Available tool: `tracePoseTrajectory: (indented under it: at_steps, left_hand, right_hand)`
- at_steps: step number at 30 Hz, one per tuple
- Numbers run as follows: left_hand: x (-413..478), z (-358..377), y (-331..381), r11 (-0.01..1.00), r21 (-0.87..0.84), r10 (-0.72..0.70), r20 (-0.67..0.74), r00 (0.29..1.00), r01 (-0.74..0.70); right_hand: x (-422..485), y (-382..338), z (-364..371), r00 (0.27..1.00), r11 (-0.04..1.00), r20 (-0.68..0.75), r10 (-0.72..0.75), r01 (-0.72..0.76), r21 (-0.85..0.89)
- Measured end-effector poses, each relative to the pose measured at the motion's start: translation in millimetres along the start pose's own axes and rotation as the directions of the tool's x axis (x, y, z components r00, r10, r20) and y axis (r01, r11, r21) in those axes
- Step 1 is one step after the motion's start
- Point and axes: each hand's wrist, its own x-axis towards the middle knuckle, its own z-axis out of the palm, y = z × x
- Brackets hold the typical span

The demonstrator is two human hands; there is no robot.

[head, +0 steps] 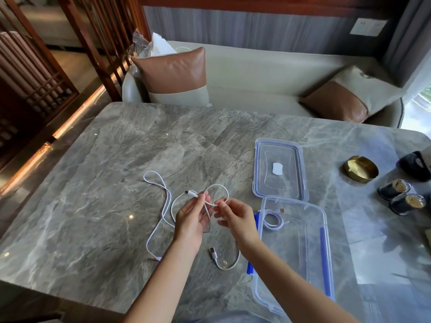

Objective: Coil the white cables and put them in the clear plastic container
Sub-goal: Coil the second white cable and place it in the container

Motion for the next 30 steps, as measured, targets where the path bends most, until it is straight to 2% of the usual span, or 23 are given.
tracePoseTrajectory:
  at_steps: [3, 7, 10, 12, 15, 19, 22, 24, 26, 28, 30]
  left_hand:
    - [1.5, -5.4, 4.3, 0.999, 0.034, -0.017, 0.015, 1.000, 0.017]
    - [1.9, -7.6, 4.0, 0.999, 0.037, -0.001, 0.009, 1.000, 0.001]
    - [3.1, -8.6, 5.2, 0.999, -0.006, 0.044, -0.021, 0.999, -0.045]
    - [3.9, -7.6, 6.6, 0.996, -0.022, 0.086, -0.038, 0.996, -0.087]
    - [2.4, -3.3, 6.4, 0.990, 0.014, 0.138, -0.045, 0.989, -0.138]
    - [0.0, -1.6, 7.2, 0.965, 0.154, 0.217, -0.024, 0.976, -0.211]
    - [0.9, -7.7, 9.4, 0.939, 0.228, 0.270, -0.033, 0.962, -0.256]
    - [2.3, -14.3, 9.6, 0.918, 0.269, 0.313, -0.043, 0.949, -0.291]
    - [4.0, -22.8, 8.9, 0.901, 0.294, 0.351, -0.062, 0.934, -0.319]
    - [5.5, -31.0, 8.2, 0.888, 0.312, 0.378, -0.077, 0.922, -0.338]
    - [6.7, -37.8, 7.7, 0.859, 0.352, 0.416, -0.058, 0.908, -0.371]
  right_hand:
    - [-0.4, -1.7, -1.3, 1.000, 1.000, 0.007, 0.022, -0.022, -0.017]
    - [-1.9, -4.3, -2.3, 0.998, 0.996, 0.032, 0.060, -0.062, 0.069]
    - [-8.5, -1.6, 3.0, 0.996, 0.987, -0.038, 0.086, -0.080, 0.142]
    - [-16.7, 4.5, 7.6, 0.976, 0.965, -0.012, 0.217, -0.213, 0.151]
    - [-27.4, 12.2, 15.7, 0.881, 0.888, 0.168, 0.442, -0.456, 0.058]
    - [-20.3, 9.7, 23.4, 0.844, 0.767, 0.170, 0.508, -0.534, 0.356]
    - [-11.3, 2.7, 22.4, 0.836, 0.655, 0.132, 0.533, -0.506, 0.561]
    - [-6.1, -0.2, 18.5, 0.870, 0.682, 0.083, 0.486, -0.437, 0.587]
    - [-3.8, -1.6, 16.9, 0.918, 0.777, 0.039, 0.394, -0.356, 0.519]
    - [-4.3, -2.9, 17.2, 0.963, 0.905, 0.006, 0.269, -0.255, 0.340]
    - [-4.2, -3.4, 16.6, 0.994, 0.987, -0.004, 0.110, -0.108, 0.119]
